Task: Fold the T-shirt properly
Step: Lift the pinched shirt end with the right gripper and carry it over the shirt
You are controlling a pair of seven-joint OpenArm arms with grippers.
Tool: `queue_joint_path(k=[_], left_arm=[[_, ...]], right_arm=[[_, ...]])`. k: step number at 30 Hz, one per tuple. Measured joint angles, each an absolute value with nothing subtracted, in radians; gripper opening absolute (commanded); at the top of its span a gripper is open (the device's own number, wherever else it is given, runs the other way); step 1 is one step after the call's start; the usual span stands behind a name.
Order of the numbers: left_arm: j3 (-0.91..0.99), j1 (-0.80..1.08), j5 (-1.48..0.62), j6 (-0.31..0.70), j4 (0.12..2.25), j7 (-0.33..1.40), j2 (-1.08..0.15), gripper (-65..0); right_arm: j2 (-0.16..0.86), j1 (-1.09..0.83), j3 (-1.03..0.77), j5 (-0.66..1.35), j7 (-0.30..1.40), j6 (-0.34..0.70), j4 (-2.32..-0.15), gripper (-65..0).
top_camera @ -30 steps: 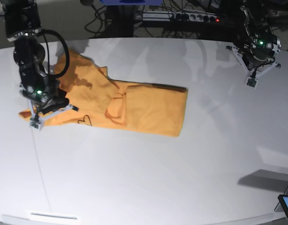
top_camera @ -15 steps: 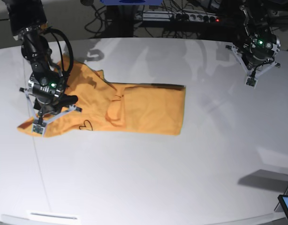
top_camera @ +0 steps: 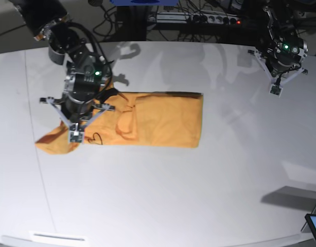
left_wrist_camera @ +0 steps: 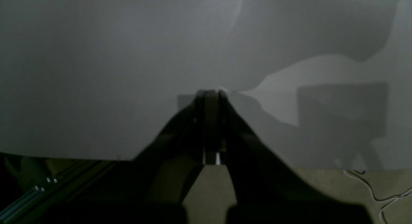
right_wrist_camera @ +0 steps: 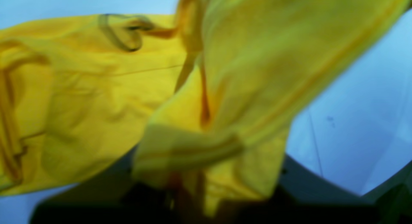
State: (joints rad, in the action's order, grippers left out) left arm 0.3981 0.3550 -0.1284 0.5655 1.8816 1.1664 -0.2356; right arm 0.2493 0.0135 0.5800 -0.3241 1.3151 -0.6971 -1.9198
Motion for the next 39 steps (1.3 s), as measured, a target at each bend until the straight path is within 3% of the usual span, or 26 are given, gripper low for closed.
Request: queue_joint_path(k=[8, 24, 39], left_arm=[[0.398, 0.358, -0.128, 0.566, 1.882, 1.167, -0.236, -65.0], [0.398, 0.357, -0.128, 0.566, 1.88, 1.167, -0.238, -65.0], [0.398, 0.358, -0.129, 0.566, 1.88, 1.166, -0.237, -65.0]], right_arm=[[0.189, 0.014, 0.695, -0.404, 1.315, -0.697, -1.92, -65.0], [0.186, 0.016, 0.763, -0.414, 1.315, -0.697, -1.92, -65.0], [0.104, 0.079, 0.814, -0.414, 1.317, -0.697, -1.853, -65.0]])
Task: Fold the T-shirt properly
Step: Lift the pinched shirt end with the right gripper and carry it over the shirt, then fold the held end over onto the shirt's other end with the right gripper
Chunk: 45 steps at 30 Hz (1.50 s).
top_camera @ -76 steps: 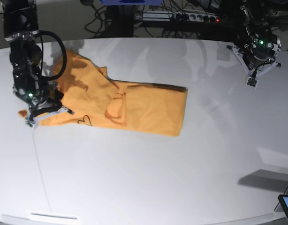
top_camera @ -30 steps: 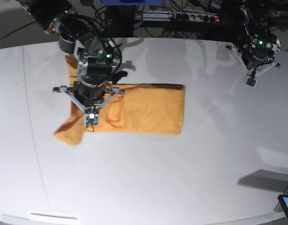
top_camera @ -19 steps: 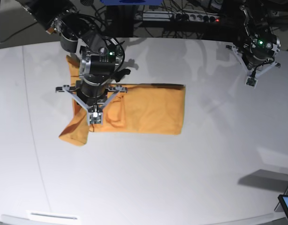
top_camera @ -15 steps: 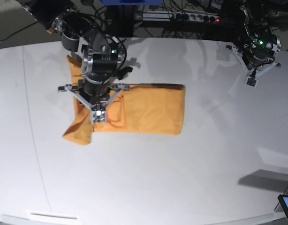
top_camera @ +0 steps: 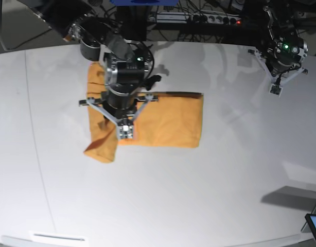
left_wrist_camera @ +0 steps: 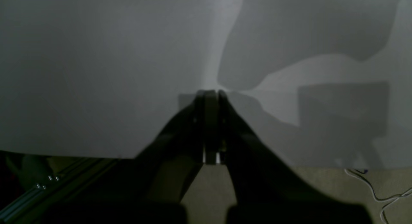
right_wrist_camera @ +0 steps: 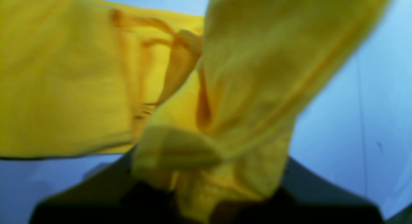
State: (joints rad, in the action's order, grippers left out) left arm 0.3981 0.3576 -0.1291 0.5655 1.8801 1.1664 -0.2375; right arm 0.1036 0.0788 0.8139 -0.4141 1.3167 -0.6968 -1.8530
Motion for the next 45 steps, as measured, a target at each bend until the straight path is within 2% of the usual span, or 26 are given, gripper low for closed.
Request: queue_joint_path(k=[12, 25, 31, 45], left_arm=[[0.398, 0.358, -0.127, 0.566, 1.88, 1.166, -0.241, -65.0], [0.398, 0.358, -0.127, 0.566, 1.88, 1.166, -0.241, -65.0], [0.398, 0.358, -0.128, 0.566, 1.88, 1.166, -0.239, -65.0], [0.397, 0.36, -0.128, 0.566, 1.88, 1.166, -0.239, -65.0]], right_arm=[[0.053, 0.124, 0.889, -0.409, 1.34, -0.697, -1.74, -65.0], [0.016, 0.15, 0.889, -0.411, 1.337, -0.697, -1.74, -65.0], [0.001, 0.162, 0.946, -0.411, 1.339, -0.697, -1.74, -65.0], [-0.054, 0.204, 0.984, -0.411, 1.34, -0.697, -1.656, -65.0]])
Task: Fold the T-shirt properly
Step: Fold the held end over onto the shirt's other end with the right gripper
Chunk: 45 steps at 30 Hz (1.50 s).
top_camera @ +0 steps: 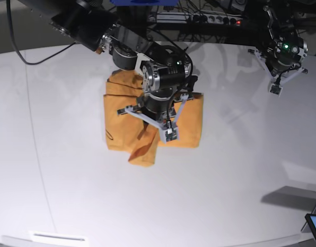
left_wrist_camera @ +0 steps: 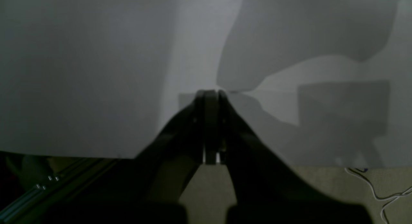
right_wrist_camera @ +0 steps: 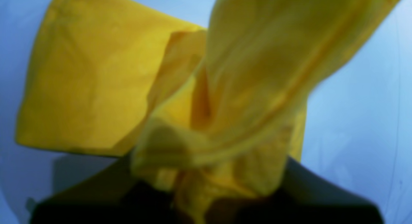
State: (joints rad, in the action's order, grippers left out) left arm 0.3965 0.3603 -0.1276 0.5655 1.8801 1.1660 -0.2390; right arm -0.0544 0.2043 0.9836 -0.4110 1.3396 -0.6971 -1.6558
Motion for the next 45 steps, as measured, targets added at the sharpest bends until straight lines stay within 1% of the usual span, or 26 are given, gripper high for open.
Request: queue_joint_path(k=[5, 17, 20, 25, 34, 38, 45], left_arm=[[0.397, 0.361, -0.127, 0.566, 1.88, 1.164, -0.241, -65.0], [0.397, 0.36, -0.128, 0.566, 1.88, 1.163, -0.239, -65.0], [0.397, 0.36, -0.128, 0.566, 1.88, 1.163, -0.239, -65.0], [0.397, 0.36, -0.128, 0.566, 1.88, 1.164, -0.238, -65.0], [0.397, 0.358, -0.127, 0.566, 1.88, 1.163, -0.239, -65.0], [0.397, 0.358, -0.128, 0.566, 1.88, 1.163, -0.237, -65.0], [0.397, 0.358, -0.128, 0.566, 1.88, 1.163, -0.238, -65.0]], right_arm=[[-0.079, 0.219, 0.99, -0.411, 1.338, -0.697, -1.605, -65.0], [-0.086, 0.251, 0.99, -0.411, 1.338, -0.697, -1.544, -65.0], [-0.088, 0.249, 0.996, -0.412, 1.339, -0.697, -1.544, -65.0], [-0.095, 0.257, 1.065, -0.41, 1.338, -0.697, -1.539, -65.0], [-0.095, 0.262, 1.068, -0.407, 1.338, -0.697, -1.516, -65.0], [-0.096, 0.276, 1.112, -0.415, 1.333, -0.697, -1.516, -65.0], [-0.097, 0.279, 1.117, -0.411, 1.332, -0.697, -1.516, -65.0]])
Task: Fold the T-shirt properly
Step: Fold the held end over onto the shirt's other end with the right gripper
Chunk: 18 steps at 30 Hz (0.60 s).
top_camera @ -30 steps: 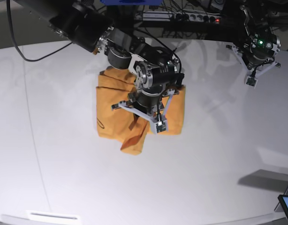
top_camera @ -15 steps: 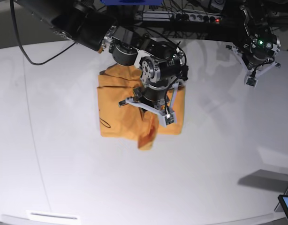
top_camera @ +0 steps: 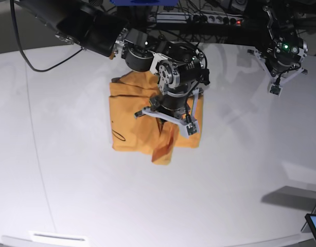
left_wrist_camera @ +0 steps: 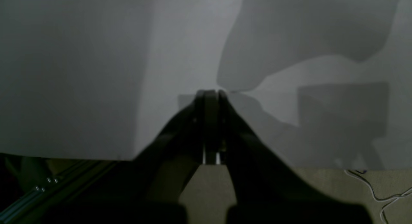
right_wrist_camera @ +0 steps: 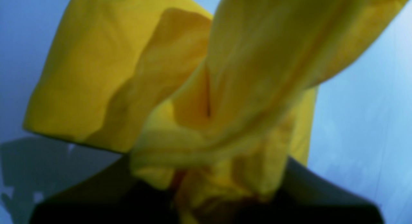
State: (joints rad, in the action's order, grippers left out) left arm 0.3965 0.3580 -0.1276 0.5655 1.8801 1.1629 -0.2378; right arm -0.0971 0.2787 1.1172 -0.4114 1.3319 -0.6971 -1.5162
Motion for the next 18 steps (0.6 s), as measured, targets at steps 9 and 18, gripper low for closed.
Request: queue_joint_path(k=[9, 18], left_arm=[[0.325, 0.36, -0.131, 0.566, 1.88, 1.164, -0.241, -65.0], [0.288, 0.36, -0.127, 0.565, 1.88, 1.163, -0.241, -65.0]], right_arm=[[-0.098, 0.287, 1.118, -0.411, 1.308, -0.697, -1.516, -65.0], [-0.098, 0.29, 1.149, -0.411, 1.291, -0.697, -1.516, -65.0]])
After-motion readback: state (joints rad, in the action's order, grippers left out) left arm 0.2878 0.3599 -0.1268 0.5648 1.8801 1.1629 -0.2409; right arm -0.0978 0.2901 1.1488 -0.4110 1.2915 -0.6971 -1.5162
